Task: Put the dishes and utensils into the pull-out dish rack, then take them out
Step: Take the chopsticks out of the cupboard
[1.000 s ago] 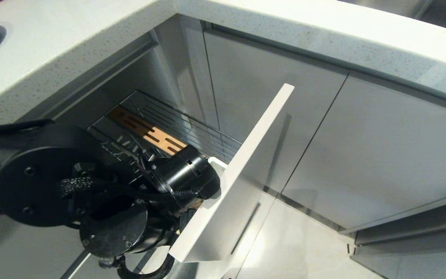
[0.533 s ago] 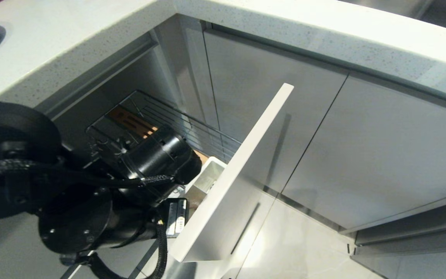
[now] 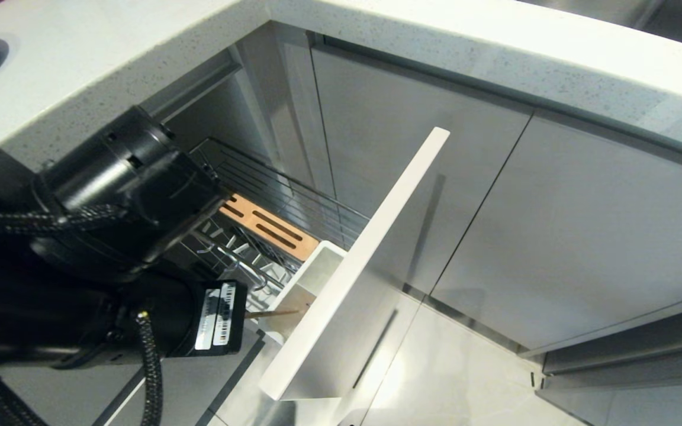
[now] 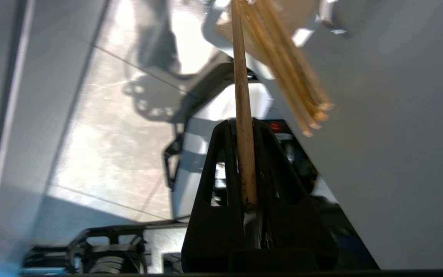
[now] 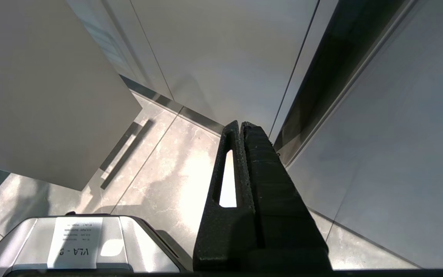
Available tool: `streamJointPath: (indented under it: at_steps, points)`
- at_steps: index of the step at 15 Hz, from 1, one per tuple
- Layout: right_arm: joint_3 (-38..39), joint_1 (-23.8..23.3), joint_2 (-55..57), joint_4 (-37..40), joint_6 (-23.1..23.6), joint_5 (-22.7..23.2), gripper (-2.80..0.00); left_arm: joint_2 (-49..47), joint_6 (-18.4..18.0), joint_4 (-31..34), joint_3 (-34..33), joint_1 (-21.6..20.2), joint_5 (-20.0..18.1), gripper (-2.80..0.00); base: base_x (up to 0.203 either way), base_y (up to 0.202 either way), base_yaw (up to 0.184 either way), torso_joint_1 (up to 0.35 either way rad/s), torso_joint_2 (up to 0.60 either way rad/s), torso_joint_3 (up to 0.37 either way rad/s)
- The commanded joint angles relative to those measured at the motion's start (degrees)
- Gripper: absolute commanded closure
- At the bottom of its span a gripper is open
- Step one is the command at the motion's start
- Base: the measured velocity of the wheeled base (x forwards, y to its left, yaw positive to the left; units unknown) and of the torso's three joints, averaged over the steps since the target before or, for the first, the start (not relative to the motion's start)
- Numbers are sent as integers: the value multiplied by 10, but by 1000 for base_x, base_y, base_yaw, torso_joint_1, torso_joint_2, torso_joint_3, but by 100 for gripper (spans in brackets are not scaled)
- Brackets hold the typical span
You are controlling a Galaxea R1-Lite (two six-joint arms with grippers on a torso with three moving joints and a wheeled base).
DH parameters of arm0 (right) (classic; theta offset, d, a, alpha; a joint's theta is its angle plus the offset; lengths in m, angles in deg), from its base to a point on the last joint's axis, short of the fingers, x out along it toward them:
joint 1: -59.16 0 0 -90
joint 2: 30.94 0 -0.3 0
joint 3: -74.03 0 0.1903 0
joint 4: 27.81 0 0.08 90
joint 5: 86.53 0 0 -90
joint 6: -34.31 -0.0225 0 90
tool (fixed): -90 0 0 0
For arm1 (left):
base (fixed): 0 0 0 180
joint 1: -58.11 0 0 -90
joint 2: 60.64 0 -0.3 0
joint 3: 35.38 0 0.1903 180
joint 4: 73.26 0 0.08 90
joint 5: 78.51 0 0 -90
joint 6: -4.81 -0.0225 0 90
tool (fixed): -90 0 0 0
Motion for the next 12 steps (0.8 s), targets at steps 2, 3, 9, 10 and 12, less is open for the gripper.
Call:
streamJointPath:
  at_steps: [2, 3, 9, 10, 12]
  points:
    - [1, 1, -2, 0, 0, 0, 0, 31, 4, 38, 39, 0, -23, 0, 0, 0, 0, 0, 0, 0]
    - [1, 0, -2, 0, 0, 0, 0, 36, 4, 50, 50, 0, -23, 0, 0, 0, 0, 0, 0, 0]
    - [1, 1, -2, 0, 0, 0, 0, 61, 4, 80, 80, 0, -28, 0, 0, 0, 0, 0, 0, 0]
    - [1, 0, -2, 0, 0, 0, 0, 66, 4, 82, 88, 0, -28, 0, 0, 0, 0, 0, 0, 0]
    - [1, 0, -2, 0, 0, 0, 0, 79, 4, 88, 99, 2, -28, 0, 0, 0, 0, 0, 0, 0]
